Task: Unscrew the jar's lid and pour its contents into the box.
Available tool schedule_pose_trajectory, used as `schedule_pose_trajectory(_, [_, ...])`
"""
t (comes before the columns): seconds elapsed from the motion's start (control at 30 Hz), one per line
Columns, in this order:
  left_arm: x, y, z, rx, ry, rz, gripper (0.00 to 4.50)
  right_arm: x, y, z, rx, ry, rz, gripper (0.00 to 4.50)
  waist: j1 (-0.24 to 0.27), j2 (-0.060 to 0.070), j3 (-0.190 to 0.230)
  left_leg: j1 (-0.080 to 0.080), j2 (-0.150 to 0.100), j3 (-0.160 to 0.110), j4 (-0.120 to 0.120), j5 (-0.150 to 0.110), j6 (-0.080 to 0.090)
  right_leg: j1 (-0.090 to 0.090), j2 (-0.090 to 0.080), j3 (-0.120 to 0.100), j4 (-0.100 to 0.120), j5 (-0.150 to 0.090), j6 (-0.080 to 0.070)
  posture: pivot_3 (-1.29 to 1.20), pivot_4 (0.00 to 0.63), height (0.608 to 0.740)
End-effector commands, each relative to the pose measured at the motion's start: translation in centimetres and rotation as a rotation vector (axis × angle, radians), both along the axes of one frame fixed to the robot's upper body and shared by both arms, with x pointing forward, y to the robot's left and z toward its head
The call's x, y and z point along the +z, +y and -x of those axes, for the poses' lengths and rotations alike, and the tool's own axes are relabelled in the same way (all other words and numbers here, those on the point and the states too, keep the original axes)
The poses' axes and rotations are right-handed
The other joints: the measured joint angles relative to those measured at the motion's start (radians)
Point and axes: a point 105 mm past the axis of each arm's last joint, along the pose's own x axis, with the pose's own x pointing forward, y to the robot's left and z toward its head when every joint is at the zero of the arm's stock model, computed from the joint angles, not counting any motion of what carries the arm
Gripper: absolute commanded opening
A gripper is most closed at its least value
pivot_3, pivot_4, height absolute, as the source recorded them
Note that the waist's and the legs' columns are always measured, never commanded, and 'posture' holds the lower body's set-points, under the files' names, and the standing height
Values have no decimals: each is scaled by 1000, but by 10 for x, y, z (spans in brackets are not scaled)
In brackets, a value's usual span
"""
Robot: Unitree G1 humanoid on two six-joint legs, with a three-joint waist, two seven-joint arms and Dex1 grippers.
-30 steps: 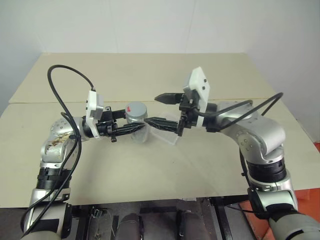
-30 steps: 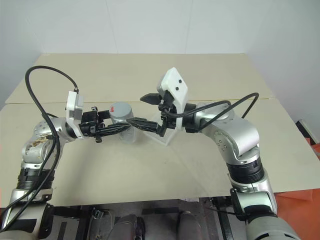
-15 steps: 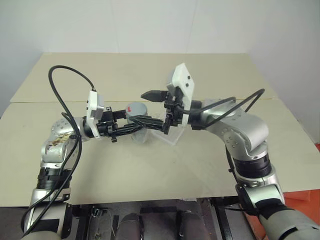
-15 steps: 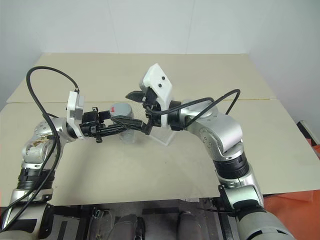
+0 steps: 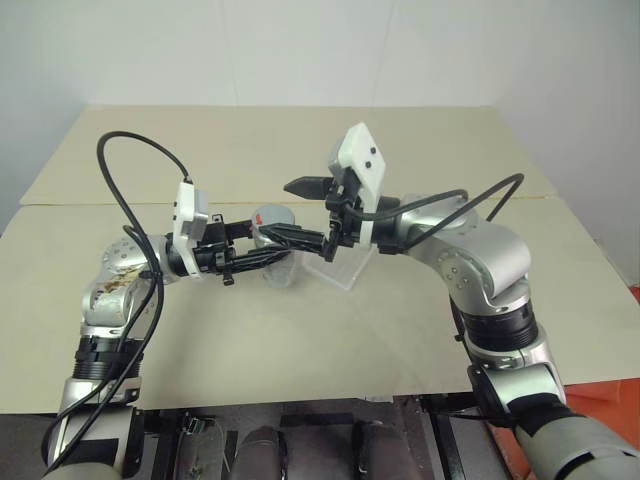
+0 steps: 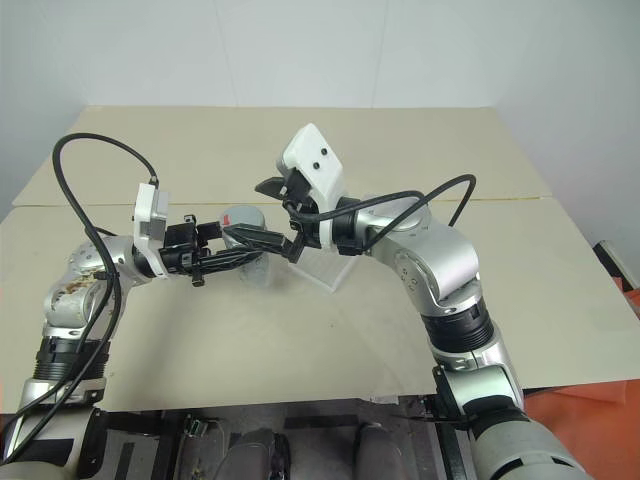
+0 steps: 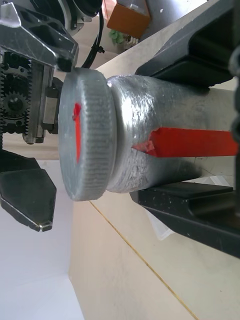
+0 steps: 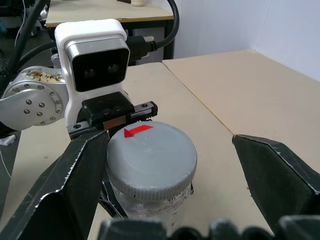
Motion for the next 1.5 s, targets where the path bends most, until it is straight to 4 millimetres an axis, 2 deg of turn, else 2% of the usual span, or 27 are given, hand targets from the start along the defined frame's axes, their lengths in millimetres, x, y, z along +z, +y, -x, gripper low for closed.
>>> schedule_pose_trajectory(0.03, [11,-3,5,-27,-50,18,2080,14,0,9,30,-56,-27,4500,0,0,0,0,0,0,0,0,0,0,0,0,0,0,0,0,150,740])
schedule_pose_trajectory(0.33, [11,-2,6,-28,-46,18,2080,10,8,14,64,-49,-21,4500,0,0,0,0,0,0,0,0,0,0,0,0,0,0,0,0,150,740])
schedule_pose_trajectory(0.5, [11,-3,5,-28,-47,18,2080,8,9,9,46,-42,-16,4500,0,0,0,0,0,0,0,0,0,0,0,0,0,0,0,0,150,740])
schedule_pose_trajectory(1.13, [12,-1,7,-23,-50,14,2080,3,-8,3,0,-27,-5,4500,0,0,0,0,0,0,0,0,0,0,0,0,0,0,0,0,150,740])
schedule_pose_trajectory(1.5, [14,1,8,-23,-49,5,2080,2,-11,9,18,-24,-16,4500,0,0,0,0,0,0,0,0,0,0,0,0,0,0,0,0,150,740])
